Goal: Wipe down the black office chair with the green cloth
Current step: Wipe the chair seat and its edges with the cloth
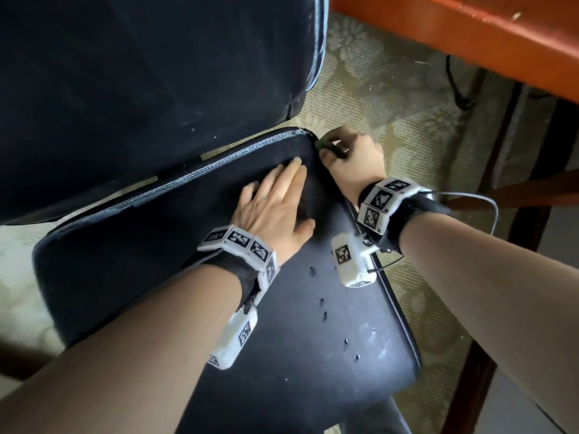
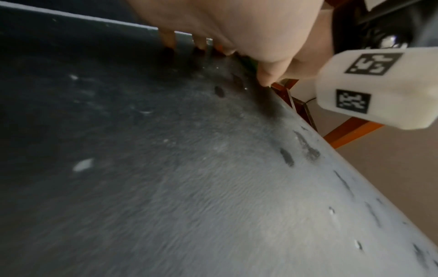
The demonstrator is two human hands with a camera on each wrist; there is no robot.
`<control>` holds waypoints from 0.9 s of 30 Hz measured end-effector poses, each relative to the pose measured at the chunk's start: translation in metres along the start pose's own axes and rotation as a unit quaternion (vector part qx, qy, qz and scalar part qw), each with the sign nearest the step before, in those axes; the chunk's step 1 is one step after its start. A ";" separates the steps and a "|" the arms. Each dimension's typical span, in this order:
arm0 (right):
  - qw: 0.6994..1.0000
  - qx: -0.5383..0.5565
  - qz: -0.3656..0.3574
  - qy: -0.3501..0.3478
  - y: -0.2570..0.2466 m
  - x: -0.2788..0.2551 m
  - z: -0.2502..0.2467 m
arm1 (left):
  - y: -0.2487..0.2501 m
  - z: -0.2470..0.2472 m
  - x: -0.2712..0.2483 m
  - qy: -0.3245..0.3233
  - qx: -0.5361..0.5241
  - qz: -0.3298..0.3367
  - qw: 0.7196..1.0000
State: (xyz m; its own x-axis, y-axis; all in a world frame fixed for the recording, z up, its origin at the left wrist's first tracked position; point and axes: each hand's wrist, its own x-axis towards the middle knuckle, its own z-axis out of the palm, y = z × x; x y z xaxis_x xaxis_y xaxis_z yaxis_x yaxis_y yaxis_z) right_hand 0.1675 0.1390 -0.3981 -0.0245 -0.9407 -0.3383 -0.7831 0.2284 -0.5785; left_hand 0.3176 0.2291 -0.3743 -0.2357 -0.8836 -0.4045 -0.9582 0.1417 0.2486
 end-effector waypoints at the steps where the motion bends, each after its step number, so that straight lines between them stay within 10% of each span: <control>1: 1.000 -0.014 -0.011 -0.006 0.003 -0.002 -0.002 | -0.004 -0.001 -0.005 0.012 -0.005 -0.011 1.000; 27: 0.988 -0.137 0.038 0.057 -0.043 0.033 0.012 | -0.053 -0.010 -0.011 -0.054 0.007 -0.036 0.998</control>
State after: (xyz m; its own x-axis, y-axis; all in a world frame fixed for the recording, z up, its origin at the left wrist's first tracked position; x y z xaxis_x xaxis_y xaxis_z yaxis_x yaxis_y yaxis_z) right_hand 0.2079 0.1012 -0.3937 -0.1473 -0.9495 -0.2772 -0.9147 0.2374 -0.3272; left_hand 0.3726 0.2273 -0.3740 -0.1817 -0.8388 -0.5132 -0.9753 0.0869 0.2032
